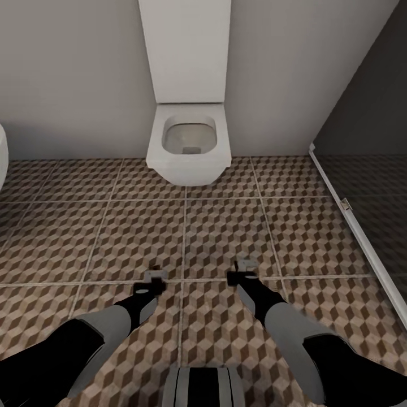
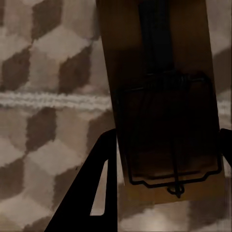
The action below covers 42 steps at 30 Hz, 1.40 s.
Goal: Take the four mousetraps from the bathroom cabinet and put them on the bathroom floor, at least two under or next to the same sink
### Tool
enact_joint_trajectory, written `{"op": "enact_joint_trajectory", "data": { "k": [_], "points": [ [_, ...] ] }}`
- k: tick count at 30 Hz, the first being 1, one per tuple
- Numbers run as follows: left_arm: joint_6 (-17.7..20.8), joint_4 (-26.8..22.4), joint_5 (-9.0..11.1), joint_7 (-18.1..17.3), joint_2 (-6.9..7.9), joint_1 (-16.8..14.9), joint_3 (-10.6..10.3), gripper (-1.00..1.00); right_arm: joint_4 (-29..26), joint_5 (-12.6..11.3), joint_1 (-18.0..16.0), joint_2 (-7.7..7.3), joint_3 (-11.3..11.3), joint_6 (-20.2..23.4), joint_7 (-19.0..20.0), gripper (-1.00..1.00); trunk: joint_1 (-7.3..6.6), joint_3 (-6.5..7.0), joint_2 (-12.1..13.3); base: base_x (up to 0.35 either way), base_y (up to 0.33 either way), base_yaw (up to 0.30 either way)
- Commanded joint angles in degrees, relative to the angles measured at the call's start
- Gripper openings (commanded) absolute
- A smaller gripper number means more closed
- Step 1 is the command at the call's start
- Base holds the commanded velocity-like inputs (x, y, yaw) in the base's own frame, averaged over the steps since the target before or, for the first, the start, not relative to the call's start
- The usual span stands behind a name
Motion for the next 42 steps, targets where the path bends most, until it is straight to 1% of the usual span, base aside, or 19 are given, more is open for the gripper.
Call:
{"op": "enact_joint_trajectory", "data": {
  "k": [1, 2, 8, 13, 19, 28, 42],
  "points": [
    [-1.7, 0.3, 0.4, 0.1, -0.05, -0.1, -0.5, -1.00, -0.1, -0.2, 0.5, 0.00, 0.5, -0.8, -0.4, -1.00, -0.01, -0.03, 0.0, 0.000, 0.000, 0.000],
    [-2.2, 0.3, 0.4, 0.1, -0.05, 0.0, -0.5, -1.00, -0.1, 0.0, 0.8, 0.00, 0.5, -1.2, -0.4, -1.00, -0.01, -0.03, 0.0, 0.000, 0.000, 0.000],
    [-5.1, 0.3, 0.3, 0.1, 0.42, 1.1, -0.5, -1.00, -0.1, 3.8, 1.9, 0.00, 0.5, -5.4, -0.4, -1.00, -0.01, -0.03, 0.0, 0.000, 0.000, 0.000],
    [-7.1, 0.3, 0.3, 0.0, 0.55, 1.4, -1.0, -1.00, -0.1, 5.1, 2.4, 0.00, 0.5, -7.1, -0.4, -1.00, -0.01, -0.03, 0.0, 0.000, 0.000, 0.000],
    [-7.6, 0.3, 0.3, 0.1, 0.57, 1.5, -1.9, -1.00, -0.1, 5.4, 2.5, 0.00, 0.5, -7.4, -0.4, -1.00, -0.01, -0.03, 0.0, 0.000, 0.000, 0.000],
    [-7.6, 0.3, 0.4, 0.1, 0.58, 1.6, -2.1, -1.00, -0.1, 5.4, 2.5, 0.00, 0.5, -7.4, -0.4, -1.00, -0.01, -0.03, 0.0, 0.000, 0.000, 0.000],
    [-7.6, 0.3, 0.4, 0.1, 0.58, 1.6, -2.1, -1.00, 0.0, 5.4, 2.6, 0.00, 0.5, -7.5, -0.4, -1.00, 0.35, -3.14, -0.2, 0.000, 0.000, 0.000]
  ]
}}
